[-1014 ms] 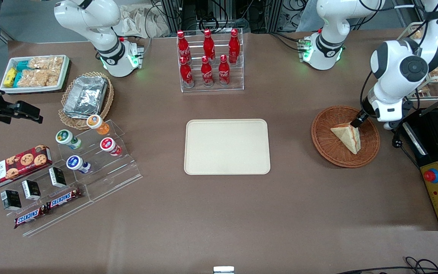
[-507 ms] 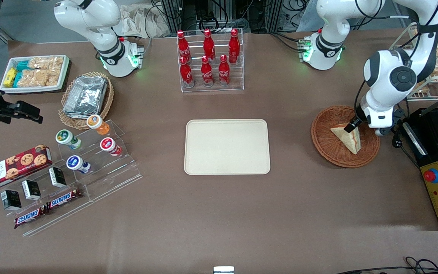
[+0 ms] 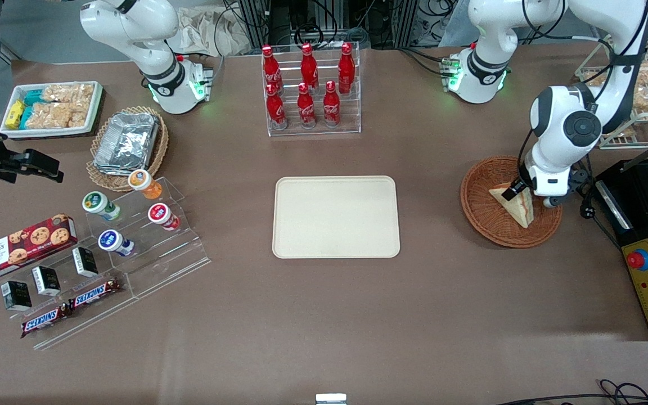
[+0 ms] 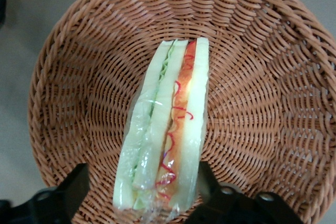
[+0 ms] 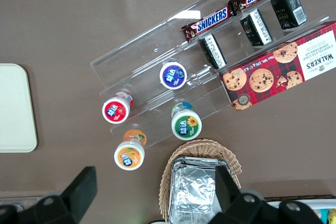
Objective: Place sandwich from basket to tray
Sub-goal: 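Lower the left gripper onto the sandwich and close it on the wrapper, then lift the sandwich out of the basket and carry it over the tray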
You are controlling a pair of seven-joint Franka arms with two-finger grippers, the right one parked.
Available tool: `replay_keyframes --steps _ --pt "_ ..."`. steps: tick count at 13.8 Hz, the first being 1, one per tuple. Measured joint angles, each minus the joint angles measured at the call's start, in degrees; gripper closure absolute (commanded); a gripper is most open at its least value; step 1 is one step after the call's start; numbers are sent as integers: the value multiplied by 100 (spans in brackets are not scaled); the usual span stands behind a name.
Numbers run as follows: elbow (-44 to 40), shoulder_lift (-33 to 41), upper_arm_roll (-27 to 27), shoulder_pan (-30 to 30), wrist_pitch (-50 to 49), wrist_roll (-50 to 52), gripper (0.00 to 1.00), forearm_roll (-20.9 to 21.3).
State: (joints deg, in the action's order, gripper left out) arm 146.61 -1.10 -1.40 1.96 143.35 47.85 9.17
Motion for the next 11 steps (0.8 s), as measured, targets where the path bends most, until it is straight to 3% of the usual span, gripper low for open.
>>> replay_keyframes --steps 2,3,9,11 --pt "-2 -67 1 1 104 -3 86 4" --pt "-6 -93 1 2 142 -3 100 5" --pt "-174 45 2 0 129 -49 100 34" --pt "-290 472 -3 -6 -522 -395 100 32"
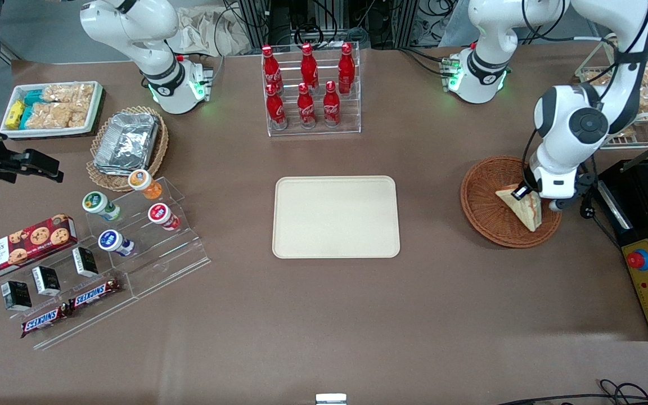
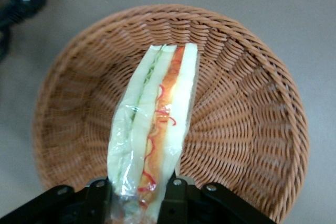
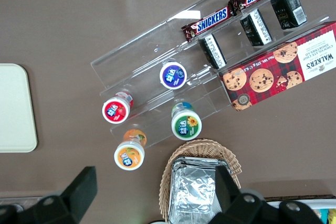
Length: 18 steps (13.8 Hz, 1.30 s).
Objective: Place sandwich from basket to tray
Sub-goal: 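Lift the sandwich out of the basket and carry it over the tray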
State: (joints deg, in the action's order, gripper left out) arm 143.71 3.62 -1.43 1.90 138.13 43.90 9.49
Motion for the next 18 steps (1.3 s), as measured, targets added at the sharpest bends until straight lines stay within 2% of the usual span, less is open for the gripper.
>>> replay_keyframes --steps 3,5,7,9,14,18 --pt "-202 923 -130 -6 -1243 -543 100 -51" --pt "-416 1385 -356 -16 -1929 -1064 100 -362" --pt "-887 1589 -656 -25 -2626 -1815 100 -698" --pt "-1392 1585 -1042 -32 -2975 -2142 100 -989" --pt "-1834 1295 -2375 -69 -2855 -2204 100 -1518" --pt "-1803 579 -3337 -79 -1868 -1579 100 -1568"
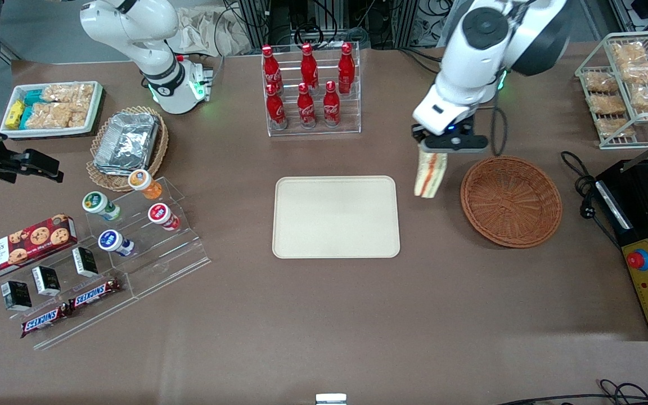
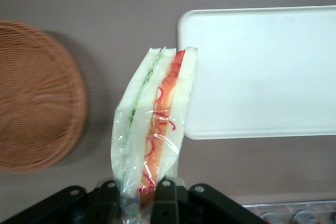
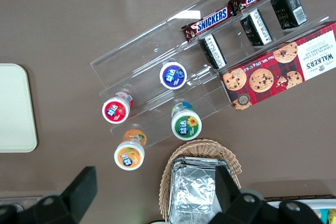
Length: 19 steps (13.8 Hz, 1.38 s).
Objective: Place sandwich from basket to tray
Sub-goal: 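Lift the sandwich out of the basket and carry it over the tray, then lower the sandwich onto the tray and open the left gripper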
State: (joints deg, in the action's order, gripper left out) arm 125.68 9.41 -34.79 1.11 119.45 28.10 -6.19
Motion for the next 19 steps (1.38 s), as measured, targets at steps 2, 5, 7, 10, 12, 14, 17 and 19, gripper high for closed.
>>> replay_keyframes --steps 2,5,7,10,12,14,17,19 --pt "5 -553 -199 1 520 150 100 54" --pt "-63 -1368 -275 2 969 690 100 779" --pt "-269 -1958 -339 2 1048 1373 100 1538" --pt "-659 -2810 -482 -20 1084 2258 100 2487" --pt "-876 -3201 -502 -196 1096 2619 100 2815" --pt "-1006 -3453 -503 -328 1096 2910 100 3080" --pt "-1056 -3729 -502 -389 1095 3086 100 3391" --pt "-1061 -3855 -501 -392 1095 3111 100 3449"
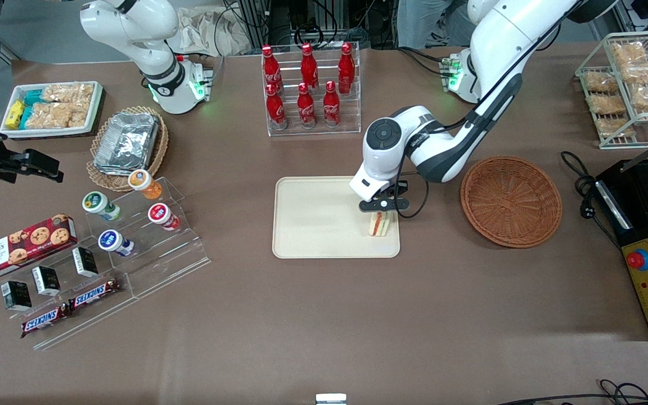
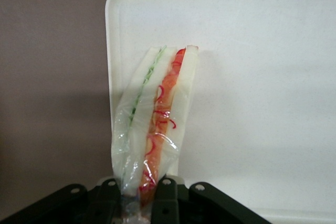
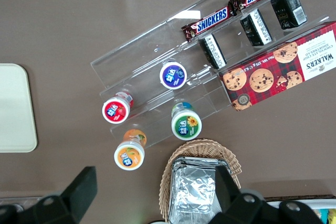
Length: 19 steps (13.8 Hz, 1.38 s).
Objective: Place sandwich from basket to tray
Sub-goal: 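Lower the sandwich onto the tray and open the left gripper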
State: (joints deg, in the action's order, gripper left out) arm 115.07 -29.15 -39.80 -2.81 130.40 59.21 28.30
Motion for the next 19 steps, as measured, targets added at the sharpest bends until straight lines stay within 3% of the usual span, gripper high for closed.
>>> replay_keyframes --steps 1,2,3,10,16,19 --pt "-1 -39 1 0 0 2 65 11" --pt "-2 -70 2 0 0 3 4 49" --pt "-2 -88 2 0 -1 7 0 140" --pt "-504 -121 -9 7 -511 105 0 258" --pt "-1652 134 -18 238 -1232 -214 0 -631" --pt "-2171 185 -20 449 -1610 -489 0 -793"
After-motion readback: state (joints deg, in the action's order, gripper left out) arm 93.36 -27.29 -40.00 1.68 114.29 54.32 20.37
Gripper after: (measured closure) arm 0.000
